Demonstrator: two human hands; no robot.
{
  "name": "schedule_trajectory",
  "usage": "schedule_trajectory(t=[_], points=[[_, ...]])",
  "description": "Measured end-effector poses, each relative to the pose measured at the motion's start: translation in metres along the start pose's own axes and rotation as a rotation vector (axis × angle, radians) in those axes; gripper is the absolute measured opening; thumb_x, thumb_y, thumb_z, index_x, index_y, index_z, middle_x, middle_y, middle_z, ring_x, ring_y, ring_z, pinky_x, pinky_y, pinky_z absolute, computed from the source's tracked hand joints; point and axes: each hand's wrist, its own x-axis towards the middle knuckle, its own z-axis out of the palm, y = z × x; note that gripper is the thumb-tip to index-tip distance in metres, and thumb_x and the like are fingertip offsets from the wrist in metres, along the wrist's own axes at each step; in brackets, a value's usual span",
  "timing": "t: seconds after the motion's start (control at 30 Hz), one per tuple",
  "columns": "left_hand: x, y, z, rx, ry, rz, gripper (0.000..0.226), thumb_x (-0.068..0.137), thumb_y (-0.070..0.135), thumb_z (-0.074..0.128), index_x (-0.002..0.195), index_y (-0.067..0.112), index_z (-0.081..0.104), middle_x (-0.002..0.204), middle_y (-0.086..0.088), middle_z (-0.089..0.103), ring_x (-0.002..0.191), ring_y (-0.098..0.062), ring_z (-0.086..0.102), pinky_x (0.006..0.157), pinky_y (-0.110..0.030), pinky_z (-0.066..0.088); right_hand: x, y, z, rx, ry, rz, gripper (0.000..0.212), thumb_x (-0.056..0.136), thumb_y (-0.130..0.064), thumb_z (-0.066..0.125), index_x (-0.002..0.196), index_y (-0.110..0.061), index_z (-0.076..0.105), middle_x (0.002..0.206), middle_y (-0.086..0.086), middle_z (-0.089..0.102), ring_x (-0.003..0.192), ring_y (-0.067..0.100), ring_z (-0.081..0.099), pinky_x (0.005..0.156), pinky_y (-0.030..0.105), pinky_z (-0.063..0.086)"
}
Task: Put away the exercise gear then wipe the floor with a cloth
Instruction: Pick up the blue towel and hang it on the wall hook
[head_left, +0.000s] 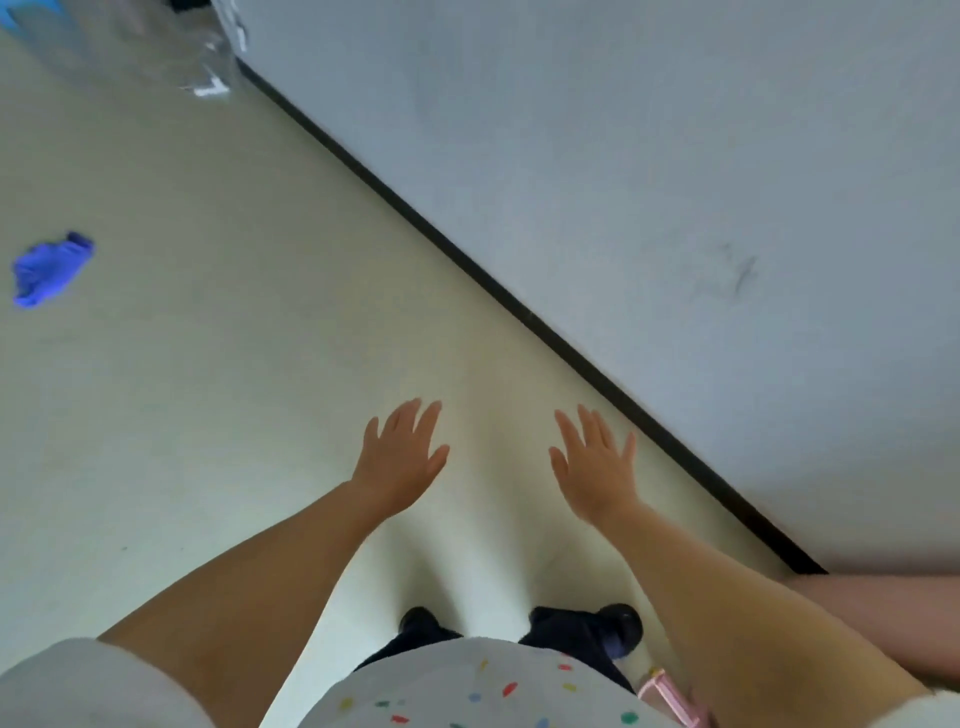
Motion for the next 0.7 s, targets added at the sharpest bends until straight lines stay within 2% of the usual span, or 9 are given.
schedule_trajectory(t=[0.17, 0.27, 0.37, 0.53, 0.7], points=[[-0.061, -0.128, -0.012, -0.105, 0.054, -0.292, 0.06, 0.1, 0.046, 0.021, 0.152, 0.021, 0.004, 0.159, -0.006, 0.009, 0.147, -0.019, 0.007, 0.119, -0.046, 0.007, 0.018, -0.146, 0.001, 0.023, 0.019, -0.213, 0.054, 0.102, -0.043, 0.019, 0.152, -0.03, 0.004, 0.161, 0.001, -0.002, 0.148, 0.02, -0.004, 0.116, 0.054, -0.005], [-0.087, -0.18, -0.011, -0.154, 0.111, -0.439, 0.061, 0.1, 0.046, 0.021, 0.152, 0.02, 0.003, 0.158, -0.008, 0.012, 0.147, -0.021, 0.009, 0.118, -0.046, 0.008, 0.03, -0.214, 0.003, -0.027, -0.004, -0.33, 0.055, 0.101, -0.045, 0.017, 0.152, -0.031, 0.001, 0.161, 0.0, -0.005, 0.148, 0.019, -0.006, 0.116, 0.054, -0.006], [-0.108, -0.215, -0.002, -0.226, 0.1, -0.585, 0.062, 0.1, 0.046, 0.021, 0.152, 0.02, 0.001, 0.158, -0.008, 0.012, 0.147, -0.022, 0.008, 0.118, -0.046, 0.01, 0.041, -0.267, 0.009, -0.109, -0.045, -0.451, 0.057, 0.101, -0.048, 0.015, 0.152, -0.03, -0.002, 0.161, 0.0, -0.007, 0.148, 0.02, -0.008, 0.117, 0.053, -0.005], [-0.113, -0.271, 0.003, -0.26, 0.044, -0.675, 0.062, 0.1, 0.047, 0.018, 0.152, 0.02, -0.004, 0.159, -0.006, 0.006, 0.147, -0.021, 0.005, 0.118, -0.046, 0.009, 0.075, -0.331, 0.022, -0.255, -0.106, -0.551, 0.057, 0.1, -0.048, 0.014, 0.152, -0.03, -0.003, 0.161, 0.001, -0.006, 0.148, 0.02, -0.007, 0.117, 0.055, -0.002], [-0.075, -0.364, -0.013, -0.253, 0.054, -0.743, 0.061, 0.1, 0.047, 0.017, 0.152, 0.02, -0.003, 0.159, -0.007, 0.008, 0.147, -0.021, 0.008, 0.118, -0.046, 0.01, 0.142, -0.406, 0.031, -0.296, -0.148, -0.591, 0.057, 0.1, -0.047, 0.014, 0.152, -0.029, -0.002, 0.161, 0.002, -0.005, 0.148, 0.02, -0.006, 0.117, 0.055, -0.003]])
